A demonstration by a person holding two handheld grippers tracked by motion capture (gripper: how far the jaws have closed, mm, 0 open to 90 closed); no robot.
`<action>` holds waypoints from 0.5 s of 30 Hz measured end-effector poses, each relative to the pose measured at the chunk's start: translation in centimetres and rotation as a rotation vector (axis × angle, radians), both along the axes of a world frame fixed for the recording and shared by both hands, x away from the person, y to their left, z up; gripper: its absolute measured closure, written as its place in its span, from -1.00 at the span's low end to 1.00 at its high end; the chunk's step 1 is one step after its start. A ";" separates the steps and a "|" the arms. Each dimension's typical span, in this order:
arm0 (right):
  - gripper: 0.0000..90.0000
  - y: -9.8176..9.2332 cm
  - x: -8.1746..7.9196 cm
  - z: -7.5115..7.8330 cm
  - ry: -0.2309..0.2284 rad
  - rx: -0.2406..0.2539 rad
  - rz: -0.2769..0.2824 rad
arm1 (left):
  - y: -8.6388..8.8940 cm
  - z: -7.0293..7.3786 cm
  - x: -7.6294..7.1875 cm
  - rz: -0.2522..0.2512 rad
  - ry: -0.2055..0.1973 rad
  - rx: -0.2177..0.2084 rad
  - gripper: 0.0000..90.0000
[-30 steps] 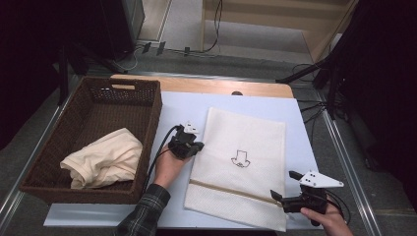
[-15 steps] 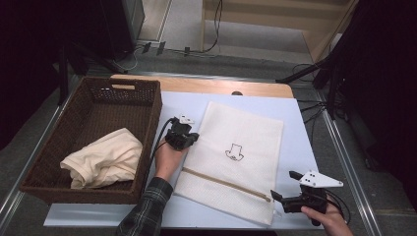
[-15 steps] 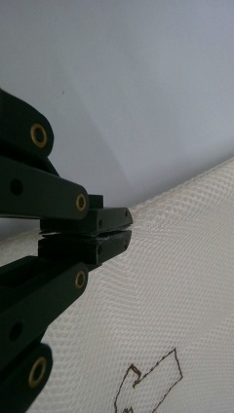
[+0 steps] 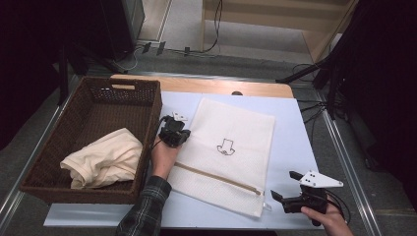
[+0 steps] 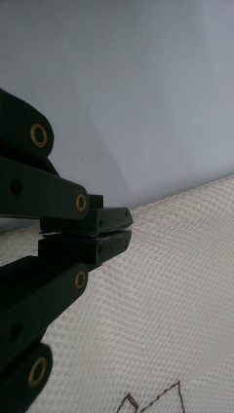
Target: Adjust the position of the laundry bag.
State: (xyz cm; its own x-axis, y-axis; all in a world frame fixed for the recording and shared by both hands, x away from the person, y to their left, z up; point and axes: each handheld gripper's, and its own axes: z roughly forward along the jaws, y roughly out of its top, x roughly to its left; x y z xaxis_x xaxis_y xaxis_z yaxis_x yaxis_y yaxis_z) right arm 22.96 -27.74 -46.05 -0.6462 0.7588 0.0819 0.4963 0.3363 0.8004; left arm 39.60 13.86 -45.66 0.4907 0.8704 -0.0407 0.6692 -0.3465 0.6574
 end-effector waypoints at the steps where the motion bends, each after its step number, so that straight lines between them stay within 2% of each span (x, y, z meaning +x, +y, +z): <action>1: -0.92 0.0 0.0 0.0 -0.002 0.002 0.004 | 0.0 0.0 0.1 0.020 -0.002 0.007 0.98; 6: -0.92 0.1 -0.2 0.3 -0.012 0.012 0.020 | 0.0 -0.2 0.2 0.031 0.000 0.008 0.97; 11: -0.93 0.2 -0.2 0.0 -0.002 -0.004 0.016 | 0.0 -0.1 0.1 0.030 -0.003 0.011 0.90; 15: -0.93 0.2 -0.2 0.1 -0.004 -0.004 0.017 | -0.1 0.2 -0.1 0.040 -0.023 0.017 0.52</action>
